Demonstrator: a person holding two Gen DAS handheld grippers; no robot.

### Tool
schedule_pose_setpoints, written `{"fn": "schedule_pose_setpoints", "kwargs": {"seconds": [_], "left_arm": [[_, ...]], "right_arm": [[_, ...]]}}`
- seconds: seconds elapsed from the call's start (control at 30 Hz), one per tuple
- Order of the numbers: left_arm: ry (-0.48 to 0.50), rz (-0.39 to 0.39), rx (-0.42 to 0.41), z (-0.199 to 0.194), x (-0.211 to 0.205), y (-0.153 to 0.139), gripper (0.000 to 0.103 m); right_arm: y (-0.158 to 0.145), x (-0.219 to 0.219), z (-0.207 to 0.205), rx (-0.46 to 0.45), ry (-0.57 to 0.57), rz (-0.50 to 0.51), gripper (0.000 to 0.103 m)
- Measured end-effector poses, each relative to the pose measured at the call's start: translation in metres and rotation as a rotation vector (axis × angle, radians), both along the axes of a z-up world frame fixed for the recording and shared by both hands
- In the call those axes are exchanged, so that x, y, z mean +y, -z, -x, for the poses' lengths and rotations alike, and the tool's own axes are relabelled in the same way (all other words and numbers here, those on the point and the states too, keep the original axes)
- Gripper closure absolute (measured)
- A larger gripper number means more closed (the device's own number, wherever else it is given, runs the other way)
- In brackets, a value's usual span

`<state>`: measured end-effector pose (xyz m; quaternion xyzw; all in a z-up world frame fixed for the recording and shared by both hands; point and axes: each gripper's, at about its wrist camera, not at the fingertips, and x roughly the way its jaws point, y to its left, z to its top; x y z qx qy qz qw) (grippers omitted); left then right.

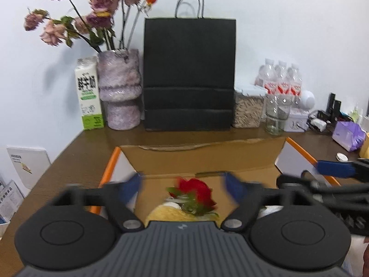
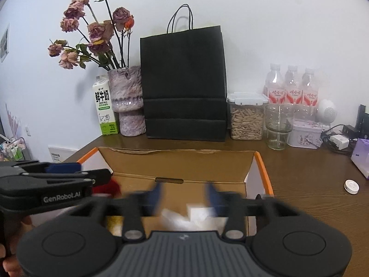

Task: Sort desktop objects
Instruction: 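Open the left gripper to drop the rose while the right releases the tissue into the box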

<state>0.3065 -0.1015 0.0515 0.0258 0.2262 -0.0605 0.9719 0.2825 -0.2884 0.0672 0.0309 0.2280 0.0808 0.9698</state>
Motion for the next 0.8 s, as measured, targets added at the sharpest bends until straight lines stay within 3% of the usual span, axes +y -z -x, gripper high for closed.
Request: {"fn": "schedule_pose_setpoints", "kwargs": {"seconds": [0.07,0.17,0.8], "left_arm": [[-0.042,-0.019,-0.038,0.0041,0.0018,-0.0015,0.000],[-0.053,-0.005,-0.038,0.0048,0.0051,-0.0019,0.000],[-0.057,-0.022,-0.039,0.0074,0.0034,-0.0025,0.000]], "right_arm": [[-0.0020,0.0001,0.0044,-0.021,0.013,0.008,0.009],[-0.0059,-0.0004,0.0085,-0.037,0.021,0.006,0.000],[-0.0102,0.0024,0.0112,-0.045,0.021,0.022,0.000]]}}
